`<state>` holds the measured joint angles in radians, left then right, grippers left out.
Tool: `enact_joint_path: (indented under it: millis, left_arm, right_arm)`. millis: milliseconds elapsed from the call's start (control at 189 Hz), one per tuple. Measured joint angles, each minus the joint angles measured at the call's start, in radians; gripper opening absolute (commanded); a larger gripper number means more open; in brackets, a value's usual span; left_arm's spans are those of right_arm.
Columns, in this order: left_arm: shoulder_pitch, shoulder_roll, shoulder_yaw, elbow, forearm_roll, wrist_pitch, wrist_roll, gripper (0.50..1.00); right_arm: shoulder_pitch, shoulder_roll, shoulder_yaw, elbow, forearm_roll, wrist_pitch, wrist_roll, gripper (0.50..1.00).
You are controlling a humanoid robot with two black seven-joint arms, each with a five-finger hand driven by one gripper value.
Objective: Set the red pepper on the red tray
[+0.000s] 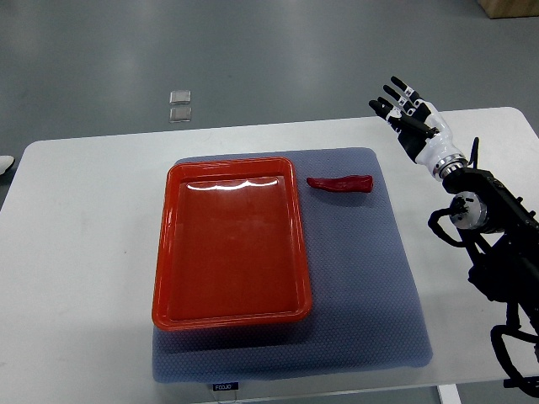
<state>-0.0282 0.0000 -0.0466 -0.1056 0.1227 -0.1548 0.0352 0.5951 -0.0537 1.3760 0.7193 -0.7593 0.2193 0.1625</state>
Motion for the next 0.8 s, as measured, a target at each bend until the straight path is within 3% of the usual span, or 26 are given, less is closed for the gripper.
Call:
enact_joint_path:
  millis: [801]
  left_arm:
    - [0.002, 0.0, -0.001, 0.006, 0.0, 0.0, -0.001, 1.0]
  right_arm:
    - [-0.005, -0.008, -0.026, 0.003, -0.005, 0.0, 0.001, 0.926]
